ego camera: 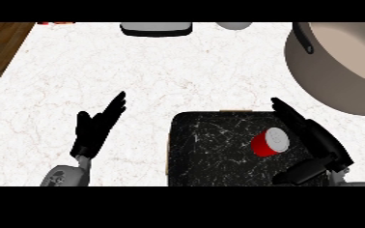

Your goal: Pick the can from the tray and place it in the pot

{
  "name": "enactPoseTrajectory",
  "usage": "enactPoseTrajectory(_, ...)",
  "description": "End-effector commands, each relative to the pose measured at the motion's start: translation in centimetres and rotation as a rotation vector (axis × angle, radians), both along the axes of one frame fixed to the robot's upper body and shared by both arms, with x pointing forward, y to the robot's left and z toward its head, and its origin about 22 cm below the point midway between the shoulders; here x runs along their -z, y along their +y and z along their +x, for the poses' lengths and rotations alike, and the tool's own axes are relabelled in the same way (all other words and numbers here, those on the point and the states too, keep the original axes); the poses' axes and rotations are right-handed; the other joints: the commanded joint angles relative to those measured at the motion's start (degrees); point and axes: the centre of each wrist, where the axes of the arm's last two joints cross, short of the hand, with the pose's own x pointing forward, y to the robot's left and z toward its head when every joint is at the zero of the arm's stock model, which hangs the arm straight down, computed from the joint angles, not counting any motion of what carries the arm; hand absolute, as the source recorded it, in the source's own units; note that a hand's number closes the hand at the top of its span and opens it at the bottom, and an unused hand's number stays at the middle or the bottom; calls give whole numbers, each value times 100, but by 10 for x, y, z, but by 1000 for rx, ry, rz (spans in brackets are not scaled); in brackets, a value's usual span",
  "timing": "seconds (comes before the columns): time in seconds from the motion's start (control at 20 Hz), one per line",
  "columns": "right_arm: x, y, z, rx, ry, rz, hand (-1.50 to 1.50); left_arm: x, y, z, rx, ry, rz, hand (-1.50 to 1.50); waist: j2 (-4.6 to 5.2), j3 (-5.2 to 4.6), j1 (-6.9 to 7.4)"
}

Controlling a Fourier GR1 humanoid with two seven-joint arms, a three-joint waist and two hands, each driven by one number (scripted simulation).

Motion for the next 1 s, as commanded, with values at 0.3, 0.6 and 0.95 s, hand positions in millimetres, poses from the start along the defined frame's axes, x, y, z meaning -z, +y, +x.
enactPoseTrajectory(0.3,62,18,16,-34,38,63,150,-2,-17,-30,12,-11,-8,0,1,3,54)
enactPoseTrajectory(0.6,85,27,-12,-70,-31,63,150,-8,-7,1,2,-6,-6,0,5,2,-1)
enactPoseTrajectory(0.95,74,-60,-4,24,-117,147,150,2,-18,-4,14,14,-6,0,21,7,24)
